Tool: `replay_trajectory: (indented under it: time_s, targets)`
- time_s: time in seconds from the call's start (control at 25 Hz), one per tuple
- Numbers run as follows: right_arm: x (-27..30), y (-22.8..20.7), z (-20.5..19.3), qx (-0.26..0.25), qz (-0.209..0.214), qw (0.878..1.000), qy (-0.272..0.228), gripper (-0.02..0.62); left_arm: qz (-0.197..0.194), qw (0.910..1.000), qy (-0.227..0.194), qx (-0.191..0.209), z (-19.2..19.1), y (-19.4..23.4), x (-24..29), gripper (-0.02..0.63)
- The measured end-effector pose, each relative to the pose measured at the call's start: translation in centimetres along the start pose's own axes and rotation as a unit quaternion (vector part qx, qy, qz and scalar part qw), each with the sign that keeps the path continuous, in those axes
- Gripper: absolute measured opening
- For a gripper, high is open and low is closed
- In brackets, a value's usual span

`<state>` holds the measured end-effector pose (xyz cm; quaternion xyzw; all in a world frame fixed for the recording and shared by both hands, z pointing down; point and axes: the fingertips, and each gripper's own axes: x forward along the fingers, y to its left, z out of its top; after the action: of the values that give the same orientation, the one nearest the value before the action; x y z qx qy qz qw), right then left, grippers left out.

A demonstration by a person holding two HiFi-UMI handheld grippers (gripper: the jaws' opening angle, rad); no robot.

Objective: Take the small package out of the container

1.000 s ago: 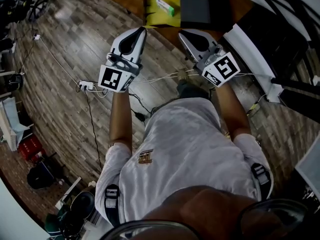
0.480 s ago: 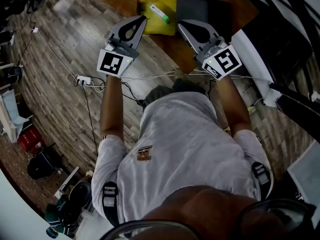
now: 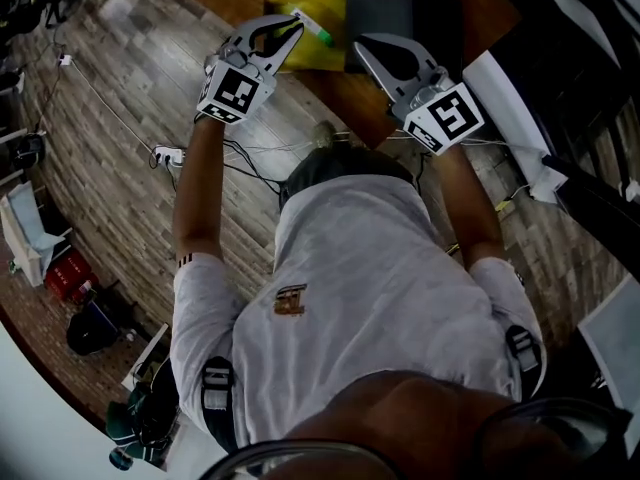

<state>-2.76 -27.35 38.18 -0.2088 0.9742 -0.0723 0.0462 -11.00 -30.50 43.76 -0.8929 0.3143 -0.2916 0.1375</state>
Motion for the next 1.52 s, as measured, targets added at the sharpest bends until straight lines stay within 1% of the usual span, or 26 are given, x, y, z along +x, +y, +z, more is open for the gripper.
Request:
replay_trajectory:
  time_s: [0.08,0.16,0.24,0.32,0.4,0.48,0.64,0.8,0.88,1.04,1.16,1.24,1.32,1.4,1.52]
  targets:
    - [0.2,-0.4,-0.3,0.002,-0.006,1.0,0.006,0.031,-0.029,0.9988,0.023,0.032,-0.9,-0.2,1.1,0.021]
    - [0.3,-1.0,-0.4,0.006,-0.011,1.0,0.009,0.031,-0.058,0.9952,0.045,0.065,-1.8,-0.4,2.3,0.025]
    - [0.4,-1.3,-0.7,0.009,-0.017,1.0,0.011,0.031,-0.09,0.989,0.066,0.098,-2.8,-0.8,3.2,0.05]
    - [0.6,-1.3,-1.0,0.01,-0.024,1.0,0.012,0.031,-0.12,0.9805,0.085,0.13,-3.9,-1.4,3.8,0.089]
    - [0.8,-1.4,-1.4,0.011,-0.032,0.999,0.014,0.031,-0.149,0.9699,0.103,0.163,-5.1,-1.9,4.3,0.136]
    - [1.0,-1.6,-1.6,0.012,-0.039,0.999,0.015,0.031,-0.179,0.9569,0.121,0.194,-6.4,-2.2,4.9,0.172]
    - [1.6,-2.4,-1.9,0.013,-0.051,0.998,0.02,0.031,-0.233,0.9296,0.153,0.241,-9.1,-2.3,6.1,0.221]
    - [2.0,-2.9,-2.3,0.015,-0.064,0.998,0.023,0.031,-0.272,0.9093,0.168,0.267,-10.6,-2.2,7.1,0.252]
    - [2.2,-3.2,-2.6,0.017,-0.069,0.997,0.025,0.031,-0.291,0.8996,0.175,0.275,-11.3,-2.2,7.7,0.255]
    - [2.6,-3.6,-3.2,0.02,-0.08,0.996,0.027,0.031,-0.328,0.8775,0.194,0.292,-13.1,-2.7,8.6,0.256]
    - [2.6,-3.9,-3.6,0.023,-0.089,0.995,0.028,0.031,-0.352,0.8645,0.2,0.299,-14.3,-3.4,9.0,0.256]
    - [2.5,-4.2,-4.0,0.025,-0.094,0.995,0.03,0.031,-0.363,0.8585,0.202,0.3,-14.9,-3.9,9.4,0.256]
    - [2.4,-4.4,-4.3,0.028,-0.099,0.994,0.032,0.031,-0.368,0.8558,0.204,0.301,-15.5,-4.2,10.0,0.255]
    - [2.3,-4.7,-4.6,0.03,-0.102,0.994,0.035,0.031,-0.368,0.8563,0.202,0.302,-15.7,-4.1,10.4,0.247]
    - [2.4,-4.9,-4.9,0.033,-0.105,0.993,0.036,0.031,-0.359,0.8604,0.195,0.304,-15.7,-3.9,10.9,0.169]
